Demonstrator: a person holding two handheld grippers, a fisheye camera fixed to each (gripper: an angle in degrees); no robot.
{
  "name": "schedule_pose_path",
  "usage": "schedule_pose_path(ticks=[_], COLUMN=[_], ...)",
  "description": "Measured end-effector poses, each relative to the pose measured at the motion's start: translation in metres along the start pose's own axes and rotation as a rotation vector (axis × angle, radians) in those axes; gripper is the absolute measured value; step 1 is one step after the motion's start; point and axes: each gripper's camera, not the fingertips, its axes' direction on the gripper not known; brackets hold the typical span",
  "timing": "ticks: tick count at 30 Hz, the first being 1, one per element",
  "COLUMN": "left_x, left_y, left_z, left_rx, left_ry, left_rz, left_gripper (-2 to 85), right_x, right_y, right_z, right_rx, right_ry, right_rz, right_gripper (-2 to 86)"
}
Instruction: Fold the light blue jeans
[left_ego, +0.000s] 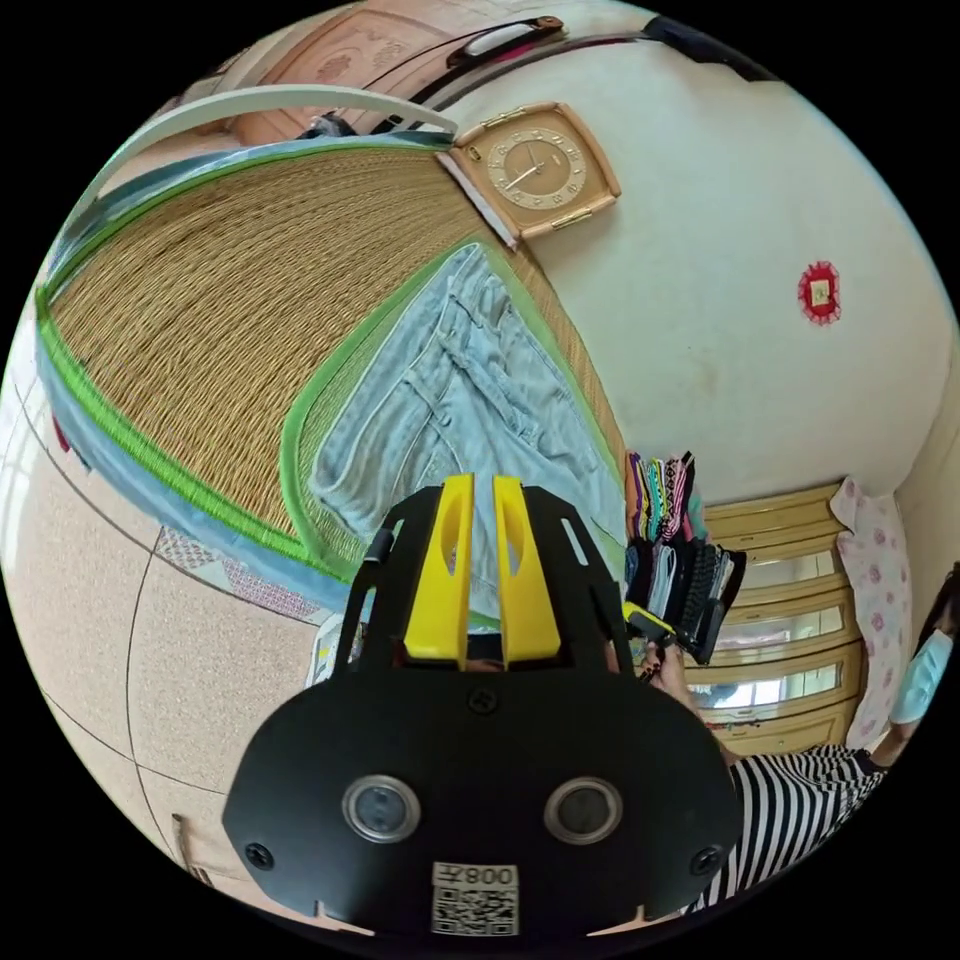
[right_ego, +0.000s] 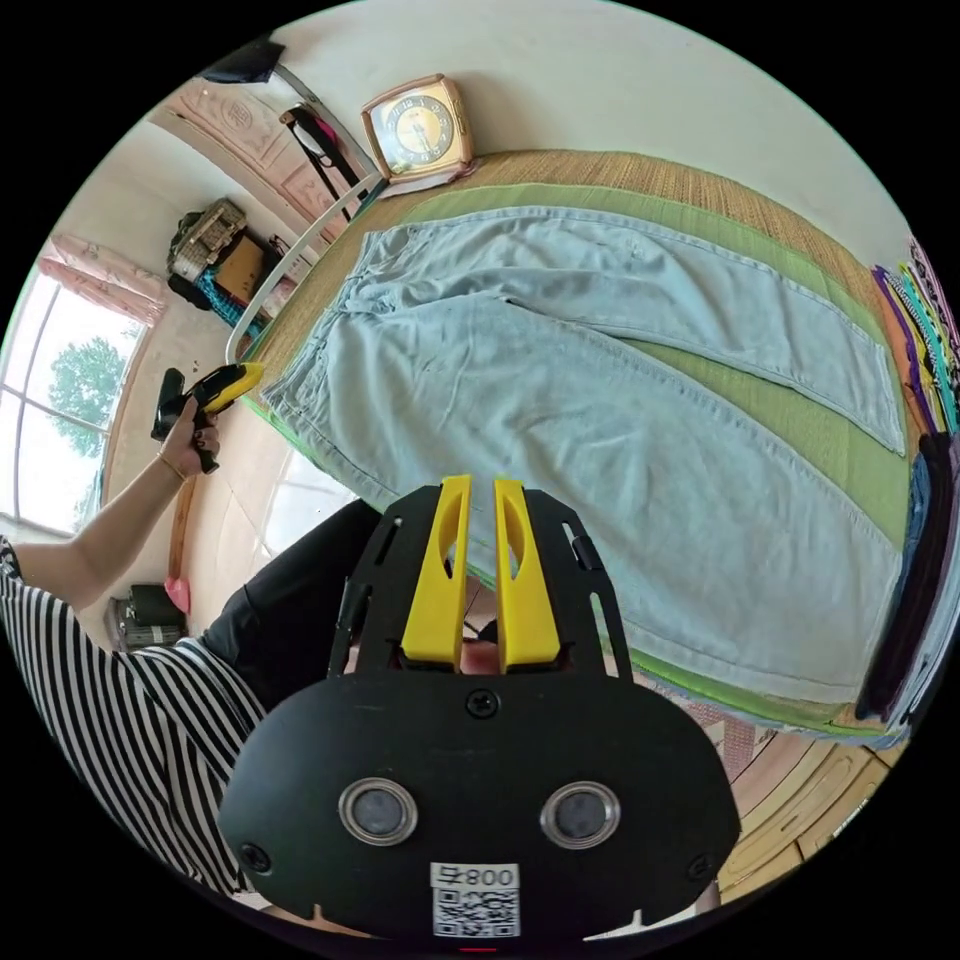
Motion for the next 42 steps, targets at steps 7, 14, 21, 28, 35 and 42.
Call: schedule_pose_path(ticks=[7,14,21,28,35,42], left_x=[0.079,0.141,0.216,0.263,0.3,0.344], left_y=[-0.093,-0.184,-0.232,-0.243,-0.24,-0.217], left_z=[0.043,0.097,0.141,0.192,0.227,0.23], left_rx=[-0.062,-0.168,-0.317,-0.511,-0.618,-0.596], left_ry=[-0.054,-0.215,-0.477,-0.619,-0.699,-0.729], left_rz=[0.205,0.309,0.553,0.684,0.729,0.776], left_gripper=[4.1,7.9,10.4,12.1,10.6,3.2], right_x=[-0.003,-0.008,-0.014,-0.027,-0.03,-0.046], right_y=[-0.128,-0.25,-0.319,-0.348,-0.358,-0.35], right_z=[0.01,0.038,0.071,0.102,0.115,0.118], right_rx=[0.021,0.012,-0.054,-0.143,-0.21,-0.231], right_ry=[0.026,0.078,0.174,0.272,0.242,0.276], right_rz=[-0.153,-0.312,-0.44,-0.522,-0.518,-0.508], right_gripper=[6.4,8.9,10.8,11.1,9.8,3.3])
